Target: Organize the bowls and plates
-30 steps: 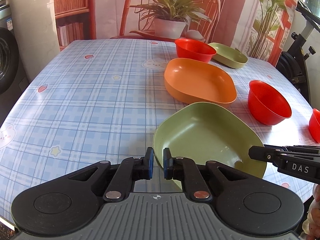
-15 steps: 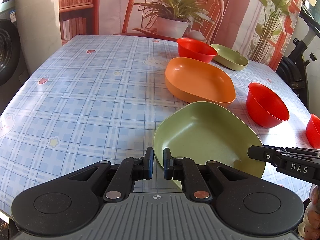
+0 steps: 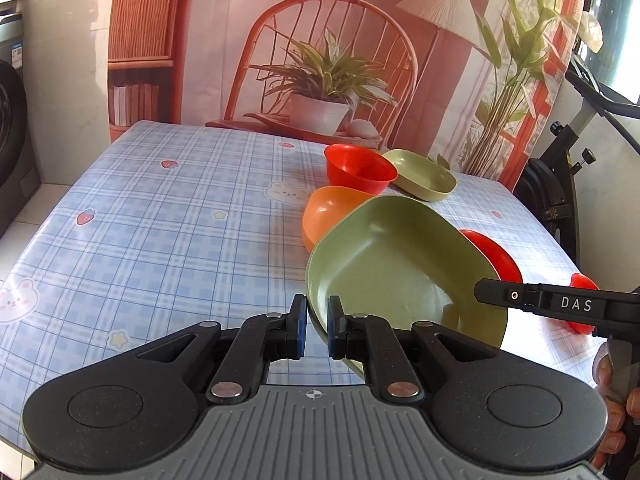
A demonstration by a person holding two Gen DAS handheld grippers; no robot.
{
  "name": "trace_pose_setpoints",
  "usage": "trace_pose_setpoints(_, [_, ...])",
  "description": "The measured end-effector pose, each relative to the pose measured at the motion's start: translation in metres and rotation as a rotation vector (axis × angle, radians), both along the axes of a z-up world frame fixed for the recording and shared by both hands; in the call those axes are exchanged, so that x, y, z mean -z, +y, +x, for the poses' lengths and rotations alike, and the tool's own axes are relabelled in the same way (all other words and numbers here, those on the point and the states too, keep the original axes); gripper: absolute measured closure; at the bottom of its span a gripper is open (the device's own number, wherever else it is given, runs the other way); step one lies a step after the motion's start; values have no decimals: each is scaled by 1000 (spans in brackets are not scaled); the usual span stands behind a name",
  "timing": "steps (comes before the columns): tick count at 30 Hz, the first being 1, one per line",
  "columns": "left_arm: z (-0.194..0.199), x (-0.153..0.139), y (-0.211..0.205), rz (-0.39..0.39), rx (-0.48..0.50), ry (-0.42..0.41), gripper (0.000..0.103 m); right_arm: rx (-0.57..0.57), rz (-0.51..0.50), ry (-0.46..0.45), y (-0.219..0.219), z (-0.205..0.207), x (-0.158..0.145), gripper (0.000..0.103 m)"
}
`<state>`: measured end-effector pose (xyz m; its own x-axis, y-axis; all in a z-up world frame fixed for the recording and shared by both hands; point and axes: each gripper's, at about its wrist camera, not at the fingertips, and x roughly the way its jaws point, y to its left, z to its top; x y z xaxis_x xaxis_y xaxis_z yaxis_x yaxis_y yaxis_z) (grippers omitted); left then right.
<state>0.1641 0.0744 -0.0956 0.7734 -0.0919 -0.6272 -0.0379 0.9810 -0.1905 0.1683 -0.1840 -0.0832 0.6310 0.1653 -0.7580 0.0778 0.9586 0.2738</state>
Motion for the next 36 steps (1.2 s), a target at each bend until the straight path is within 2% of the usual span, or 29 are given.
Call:
trace_pose_setpoints(5, [1,-29,4,-60,13,-57,92,-4,25,-66,-9,15,-30,93])
trace_pose_setpoints(11, [3,-61,-9,-11,37,-132,92,-25,7,-122,-14,35,-58,93])
trace_pose_setpoints(21, [20,-105,-17,2,70,-215,91,-22,29,-220,-30,60,-95,93])
trace_pose_setpoints(24, [33,-104,-17,-5,88,-218,91,-29,3,-239,-36,72,-96,93])
trace_pose_setpoints(27, [44,-97,-17,-20,94,-182,90,-32,-13,-216,-41,87,-91,93])
trace_pose_setpoints(36, [92,-52,-10,-85,75,-70,90,-59,-97,-140,-45,134,-56,93])
